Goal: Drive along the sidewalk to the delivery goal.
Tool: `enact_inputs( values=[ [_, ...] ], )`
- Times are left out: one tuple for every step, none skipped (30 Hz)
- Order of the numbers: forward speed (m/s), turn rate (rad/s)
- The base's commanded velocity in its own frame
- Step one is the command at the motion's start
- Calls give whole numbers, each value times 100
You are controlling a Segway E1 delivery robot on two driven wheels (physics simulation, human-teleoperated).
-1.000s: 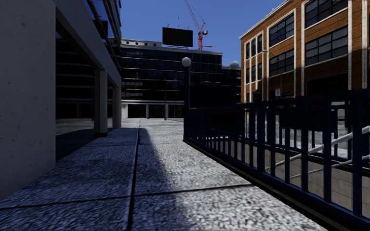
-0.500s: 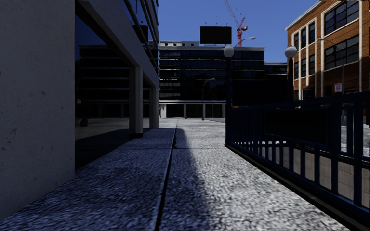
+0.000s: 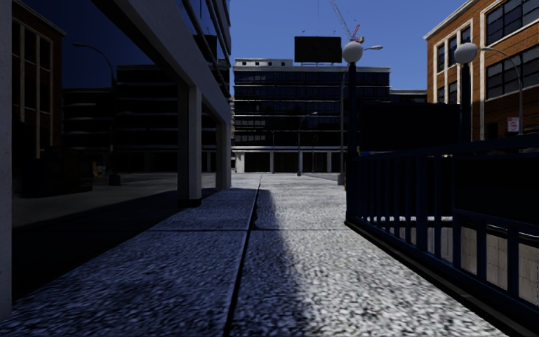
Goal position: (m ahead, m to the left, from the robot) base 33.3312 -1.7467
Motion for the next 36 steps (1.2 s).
enact_inputs(
  values=[
    [200, 0],
    [200, 0],
    [200, 0],
    [200, 0],
    [200, 0],
    [200, 0],
    [200, 0],
    [200, 0],
    [200, 0],
    [200, 0],
    [200, 0],
    [200, 0],
    [200, 0],
    [200, 0],
    [200, 0],
    [200, 0],
    [200, 0],
    [200, 0],
    [200, 0],
    [200, 0],
    [200, 0],
    [200, 0],
    [200, 0],
    [200, 0],
    [200, 0],
    [200, 0],
    [200, 0],
    [200, 0],
    [200, 0],
    [200, 0],
    [200, 0],
    [200, 0],
    [200, 0],
    [200, 0],
    [200, 0],
    [200, 0]
  ],
)
